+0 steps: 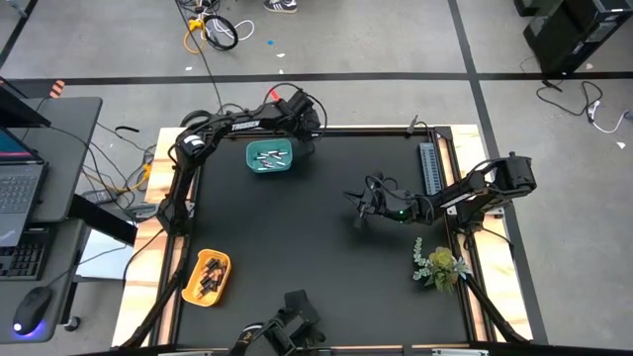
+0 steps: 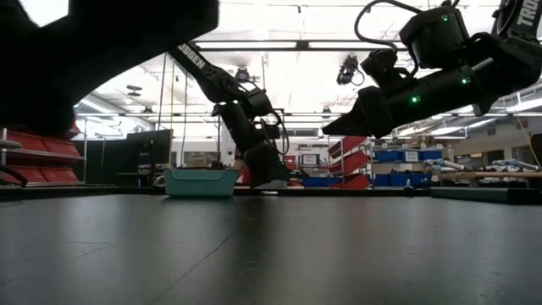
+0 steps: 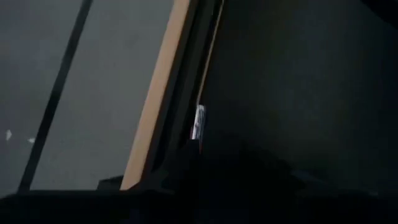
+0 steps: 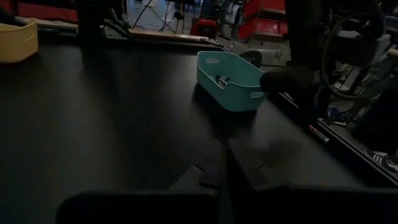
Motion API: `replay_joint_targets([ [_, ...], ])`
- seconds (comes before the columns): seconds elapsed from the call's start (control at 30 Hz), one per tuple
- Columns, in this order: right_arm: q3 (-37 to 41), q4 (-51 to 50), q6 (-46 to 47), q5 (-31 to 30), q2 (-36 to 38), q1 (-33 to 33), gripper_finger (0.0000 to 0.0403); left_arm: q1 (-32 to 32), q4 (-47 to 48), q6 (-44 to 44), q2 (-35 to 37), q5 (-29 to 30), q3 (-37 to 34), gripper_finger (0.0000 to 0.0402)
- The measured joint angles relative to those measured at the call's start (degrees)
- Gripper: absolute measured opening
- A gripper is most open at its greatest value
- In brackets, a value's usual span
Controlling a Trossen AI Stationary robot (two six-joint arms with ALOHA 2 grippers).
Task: Sort batteries
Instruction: Put the silver battery into the green bin
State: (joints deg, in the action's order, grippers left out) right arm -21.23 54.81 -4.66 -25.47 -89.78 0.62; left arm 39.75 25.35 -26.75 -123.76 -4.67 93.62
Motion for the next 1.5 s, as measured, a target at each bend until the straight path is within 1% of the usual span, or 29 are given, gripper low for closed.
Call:
replay_joint_targets([
  [0.13,0.00,0.02,0.06,0.00,0.00,0.00,0.0012,-0.63,-1.40,0.89,-0.02,2.22,0.00,0.0131],
  [0.23,0.00,0.00,0.05,0.01,0.00,0.00,0.0012,-0.85,-1.10,1.25,-0.35,2.69,0.00,0.0131],
  [0.4,0.00,-0.04,0.02,0.02,0.00,0.00,0.0012,-1.14,-0.49,-1.36,-0.14,5.97,0.00,0.0131],
  [0.53,0.00,-0.02,0.00,0.02,0.00,0.00,0.0012,-1.01,0.31,-1.41,-0.45,5.69,0.02,0.0131],
  [0.7,0.00,-0.02,0.02,0.02,0.00,0.02,0.0012,-0.79,-1.13,-1.61,-2.18,6.52,0.02,0.0131],
  [0.93,0.00,0.00,0.06,0.03,0.00,0.11,0.0012,-0.72,-2.24,-3.20,-2.29,7.13,0.00,0.0131],
  [1.0,0.00,-0.02,0.02,0.02,0.00,0.09,0.0012,-0.32,-2.56,-3.23,-2.29,6.65,0.00,0.0131],
  [1.07,0.00,0.00,0.00,0.04,0.00,0.09,0.0012,0.09,-2.04,-3.24,-2.29,3.79,0.00,0.0131],
  [1.13,0.00,0.00,-0.01,0.04,0.00,0.09,0.0012,0.14,-1.88,-3.23,-2.29,2.41,0.00,0.0131],
  [1.3,0.00,0.01,-0.03,0.04,0.00,0.09,0.0012,0.00,-1.89,-3.44,-2.29,2.28,0.00,0.0131],
  [1.5,-0.02,0.02,-0.03,0.04,0.00,0.11,0.0012,0.03,-2.20,-4.76,-3.94,2.56,0.14,0.0131],
])
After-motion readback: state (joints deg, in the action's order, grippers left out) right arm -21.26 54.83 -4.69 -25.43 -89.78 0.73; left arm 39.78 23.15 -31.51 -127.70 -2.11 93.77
